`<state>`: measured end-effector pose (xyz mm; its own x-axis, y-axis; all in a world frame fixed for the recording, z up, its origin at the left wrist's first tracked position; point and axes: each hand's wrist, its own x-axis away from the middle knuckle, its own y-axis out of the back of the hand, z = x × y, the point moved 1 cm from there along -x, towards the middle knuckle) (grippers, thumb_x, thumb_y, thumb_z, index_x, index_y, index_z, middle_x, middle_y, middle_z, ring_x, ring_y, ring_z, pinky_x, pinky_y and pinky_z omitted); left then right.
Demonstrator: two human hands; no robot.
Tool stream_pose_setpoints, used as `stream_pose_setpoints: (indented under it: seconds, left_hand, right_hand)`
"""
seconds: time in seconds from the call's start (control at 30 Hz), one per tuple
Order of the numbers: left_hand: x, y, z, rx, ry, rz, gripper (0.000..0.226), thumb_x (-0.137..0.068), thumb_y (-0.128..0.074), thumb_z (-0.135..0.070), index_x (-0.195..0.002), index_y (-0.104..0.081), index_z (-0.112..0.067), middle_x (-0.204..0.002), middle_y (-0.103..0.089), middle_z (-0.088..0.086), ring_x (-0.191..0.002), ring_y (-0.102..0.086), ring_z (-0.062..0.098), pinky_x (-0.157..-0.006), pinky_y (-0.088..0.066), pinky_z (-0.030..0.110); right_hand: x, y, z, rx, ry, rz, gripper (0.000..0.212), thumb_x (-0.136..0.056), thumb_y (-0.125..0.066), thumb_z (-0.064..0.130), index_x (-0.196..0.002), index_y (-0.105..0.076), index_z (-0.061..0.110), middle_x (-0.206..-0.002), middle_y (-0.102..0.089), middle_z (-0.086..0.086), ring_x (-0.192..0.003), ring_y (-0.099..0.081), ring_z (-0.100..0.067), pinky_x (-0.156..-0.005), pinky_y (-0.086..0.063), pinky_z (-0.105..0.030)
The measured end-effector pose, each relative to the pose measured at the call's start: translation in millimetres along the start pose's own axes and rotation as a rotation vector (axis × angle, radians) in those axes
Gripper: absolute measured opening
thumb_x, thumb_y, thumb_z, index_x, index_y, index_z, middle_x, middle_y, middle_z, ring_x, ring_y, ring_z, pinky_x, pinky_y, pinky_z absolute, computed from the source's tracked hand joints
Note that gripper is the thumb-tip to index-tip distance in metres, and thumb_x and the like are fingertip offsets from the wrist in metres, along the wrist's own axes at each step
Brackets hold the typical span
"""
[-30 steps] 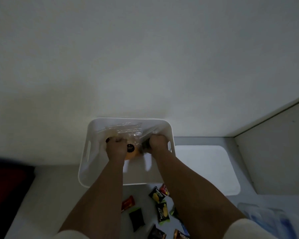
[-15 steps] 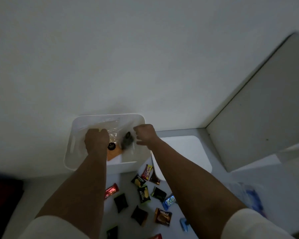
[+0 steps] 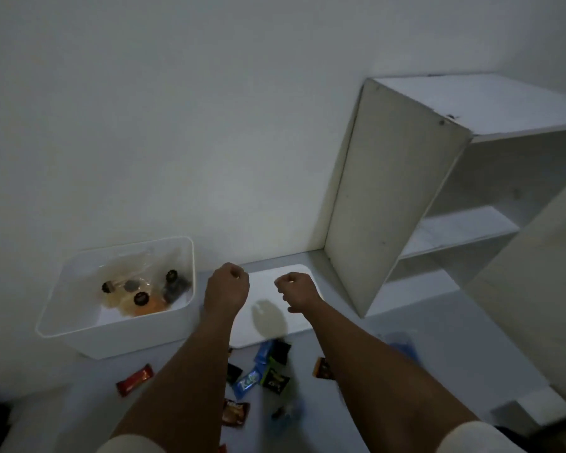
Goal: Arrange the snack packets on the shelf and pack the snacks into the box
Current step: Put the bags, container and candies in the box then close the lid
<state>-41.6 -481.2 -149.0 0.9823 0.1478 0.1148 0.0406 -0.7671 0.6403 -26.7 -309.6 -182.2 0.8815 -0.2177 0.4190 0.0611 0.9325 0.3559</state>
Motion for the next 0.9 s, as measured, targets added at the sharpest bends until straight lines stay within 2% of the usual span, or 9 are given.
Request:
stream_pose_setpoints:
  seconds: [0.1,0.17,0.3,0.47,0.6,0.7,0.8,0.83,0.9]
  left_hand:
    - [39.5,-59.6,-15.5,-0.038,0.026,0.088,0.02,-0.094,-0.047,-0.025,-0.084,-0.062,-0.016,-0.093,-0.068,0.008,-0.085,-0.062,0.028,-0.071,-0.044,0.031]
    - [64.4,-97.9,-20.5,-0.067,0.023,0.167,0.02,-0.093,-0.052,-0.026,-0.096,-0.068,-0.014,-0.099,-0.07,0.007,-0.093,-0.064,0.028,-0.072,-0.042,0.029]
    - [104.7,-157.1,-18.4,-0.107,0.038,0.317,0.03,-0.092,-0.064,-0.026,-0.118,-0.07,-0.014,-0.124,-0.069,0.008,-0.117,-0.062,0.027,-0.094,-0.044,0.028]
    - [139.5,-199.7,2.5,-0.196,0.096,0.395,0.039,-0.097,-0.06,-0.026,-0.131,-0.061,-0.007,-0.137,-0.06,0.012,-0.127,-0.055,0.026,-0.106,-0.037,0.028]
    - [161.0,-220.1,6.2,-0.179,0.161,0.397,0.032,-0.094,-0.061,-0.023,-0.12,-0.069,-0.008,-0.123,-0.069,0.013,-0.115,-0.063,0.032,-0.097,-0.048,0.032]
    - [170.3,-233.3,6.4,-0.178,0.133,0.397,0.028,-0.091,-0.061,-0.019,-0.117,-0.073,-0.016,-0.121,-0.071,0.009,-0.11,-0.066,0.03,-0.094,-0.051,0.033]
    - [178.7,-243.6,5.1,-0.154,0.122,0.379,0.034,-0.092,-0.059,-0.011,-0.124,-0.07,-0.014,-0.127,-0.068,0.01,-0.112,-0.065,0.031,-0.094,-0.05,0.034]
    - [180.8,-246.6,4.5,-0.141,0.132,0.367,0.035,-0.092,-0.058,-0.008,-0.124,-0.069,-0.012,-0.127,-0.067,0.01,-0.112,-0.064,0.032,-0.093,-0.049,0.034]
    - [184.2,-251.1,4.1,-0.12,0.171,0.347,0.034,-0.089,-0.058,-0.004,-0.121,-0.068,-0.009,-0.125,-0.066,0.012,-0.112,-0.063,0.033,-0.087,-0.046,0.03]
  right_hand:
    - [8.4,61.9,-47.9,0.12,0.011,-0.023,0.019,-0.09,-0.065,0.03,-0.095,-0.073,0.013,-0.09,-0.069,-0.005,-0.074,-0.061,-0.02,-0.062,-0.049,-0.029]
    - [13.0,101.9,-79.5,0.205,0.032,-0.047,0.02,-0.092,-0.065,0.029,-0.099,-0.074,0.012,-0.102,-0.072,-0.006,-0.093,-0.066,-0.023,-0.076,-0.046,-0.025]
    - [29.4,167.8,-140.4,0.258,-0.01,-0.15,0.022,-0.096,-0.057,0.024,-0.1,-0.072,0.008,-0.109,-0.072,-0.011,-0.104,-0.066,-0.028,-0.078,-0.043,-0.024]
    - [36.7,218.9,-208.3,0.316,-0.138,-0.239,0.04,-0.093,-0.06,0.029,-0.13,-0.058,0.016,-0.128,-0.061,-0.014,-0.114,-0.061,-0.032,-0.098,-0.05,-0.036]
    - [34.9,234.2,-242.8,0.403,-0.288,-0.252,0.063,-0.094,-0.058,0.04,-0.146,-0.036,0.012,-0.139,-0.045,-0.019,-0.128,-0.047,-0.04,-0.103,-0.042,-0.051]
    - [29.9,240.5,-261.5,0.333,-0.404,-0.199,0.075,-0.089,-0.061,0.055,-0.143,-0.035,0.009,-0.14,-0.047,-0.018,-0.127,-0.051,-0.039,-0.105,-0.044,-0.051]
    - [27.0,243.3,-283.9,0.202,-0.45,-0.188,0.078,-0.085,-0.062,0.063,-0.133,-0.045,0.004,-0.128,-0.058,-0.017,-0.115,-0.06,-0.037,-0.093,-0.051,-0.042]
    - [27.6,245.1,-289.8,0.198,-0.447,-0.188,0.071,-0.085,-0.06,0.06,-0.126,-0.05,0.003,-0.122,-0.062,-0.017,-0.11,-0.063,-0.036,-0.09,-0.052,-0.04]
    - [29.0,250.3,-297.2,0.225,-0.407,-0.183,0.047,-0.09,-0.059,0.036,-0.121,-0.057,0.001,-0.12,-0.065,-0.02,-0.107,-0.064,-0.037,-0.091,-0.052,-0.039]
